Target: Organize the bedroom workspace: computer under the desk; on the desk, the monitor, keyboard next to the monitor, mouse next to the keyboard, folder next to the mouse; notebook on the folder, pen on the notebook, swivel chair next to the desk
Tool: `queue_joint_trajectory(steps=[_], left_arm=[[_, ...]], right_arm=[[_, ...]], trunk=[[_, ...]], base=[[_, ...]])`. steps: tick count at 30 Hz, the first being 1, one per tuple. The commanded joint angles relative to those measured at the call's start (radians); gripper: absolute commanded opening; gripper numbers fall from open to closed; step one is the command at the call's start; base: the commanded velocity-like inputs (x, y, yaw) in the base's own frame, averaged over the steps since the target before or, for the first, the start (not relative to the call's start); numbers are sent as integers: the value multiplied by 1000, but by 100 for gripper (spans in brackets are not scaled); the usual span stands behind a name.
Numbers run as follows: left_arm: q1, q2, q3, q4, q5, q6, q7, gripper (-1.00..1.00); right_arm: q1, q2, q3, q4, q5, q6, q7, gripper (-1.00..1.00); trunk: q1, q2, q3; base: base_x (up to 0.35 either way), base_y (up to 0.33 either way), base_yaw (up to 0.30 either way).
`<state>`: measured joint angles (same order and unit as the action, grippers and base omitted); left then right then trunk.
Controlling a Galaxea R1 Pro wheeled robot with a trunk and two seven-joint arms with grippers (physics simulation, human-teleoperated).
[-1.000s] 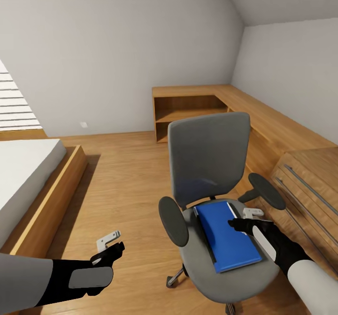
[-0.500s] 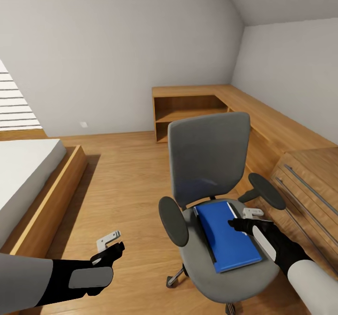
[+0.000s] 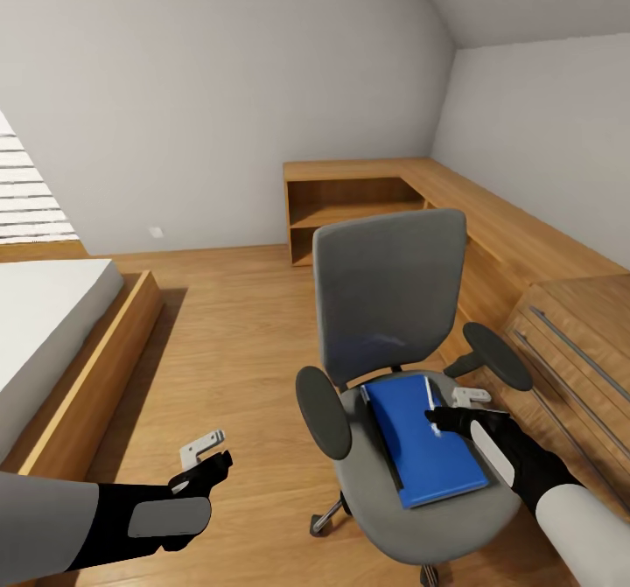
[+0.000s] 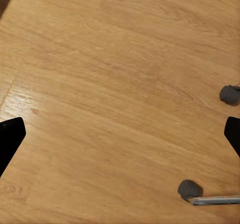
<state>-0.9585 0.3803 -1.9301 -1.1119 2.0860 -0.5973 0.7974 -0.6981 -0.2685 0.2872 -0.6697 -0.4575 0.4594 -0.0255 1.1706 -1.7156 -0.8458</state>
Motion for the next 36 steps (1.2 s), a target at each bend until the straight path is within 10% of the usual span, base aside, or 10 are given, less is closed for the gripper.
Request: queue_joint_trajectory(steps=[1, 36], left_arm=[[-2, 0, -3, -2, 2, -3, 2, 100], [-2, 0, -4, -2, 2, -4, 3, 100]], right_arm=[[0, -1, 5, 4, 4, 4, -4, -100], [0, -1, 5, 2, 2, 5, -4, -100]], trunk=[[0, 0, -1], [-8, 14, 5]], base=[[0, 0, 0], [0, 0, 0]])
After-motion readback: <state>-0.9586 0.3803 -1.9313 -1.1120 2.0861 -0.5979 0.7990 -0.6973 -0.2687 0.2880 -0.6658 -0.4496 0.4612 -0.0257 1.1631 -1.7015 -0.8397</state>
